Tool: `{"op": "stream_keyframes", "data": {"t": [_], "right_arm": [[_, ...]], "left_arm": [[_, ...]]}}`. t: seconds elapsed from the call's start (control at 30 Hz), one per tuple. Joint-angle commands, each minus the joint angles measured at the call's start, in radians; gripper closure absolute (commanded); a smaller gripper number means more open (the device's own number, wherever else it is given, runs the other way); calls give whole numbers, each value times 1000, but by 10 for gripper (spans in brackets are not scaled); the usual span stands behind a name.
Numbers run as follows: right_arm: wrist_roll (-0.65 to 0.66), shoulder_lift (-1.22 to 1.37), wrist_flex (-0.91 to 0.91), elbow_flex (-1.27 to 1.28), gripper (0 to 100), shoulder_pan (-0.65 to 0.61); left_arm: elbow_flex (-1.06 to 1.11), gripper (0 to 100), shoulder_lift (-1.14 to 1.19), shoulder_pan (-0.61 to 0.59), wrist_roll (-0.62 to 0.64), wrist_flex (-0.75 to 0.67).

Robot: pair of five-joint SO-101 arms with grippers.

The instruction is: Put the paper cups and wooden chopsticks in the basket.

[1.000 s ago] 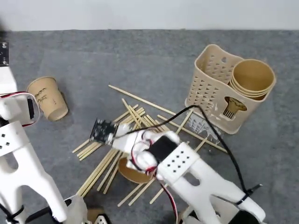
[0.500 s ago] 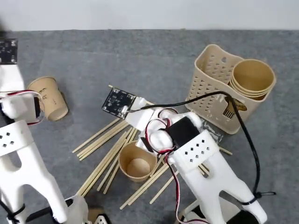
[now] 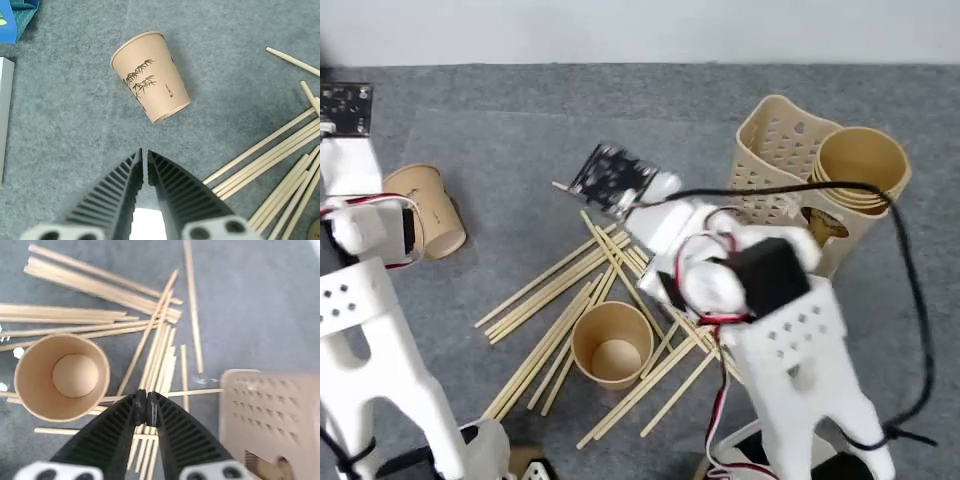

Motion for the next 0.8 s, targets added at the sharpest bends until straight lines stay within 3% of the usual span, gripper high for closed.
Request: {"op": "stream_keyframes", "data": {"t": [0.0, 0.27, 0.43, 0.63, 0.77], "right_arm": [[5, -5, 53, -169, 990, 64], [58, -2, 87, -281, 990, 157], [52, -5, 91, -149, 983, 87], [20, -5, 90, 132, 842, -42], [-58, 7, 45, 255, 825, -139]], "left_arm": [[-5, 987, -103, 11, -5, 9], [41, 987, -167, 60, -5, 3], [68, 987, -169, 58, -5, -18], [70, 987, -172, 55, -5, -18], [70, 987, -170, 60, -5, -18]]}}
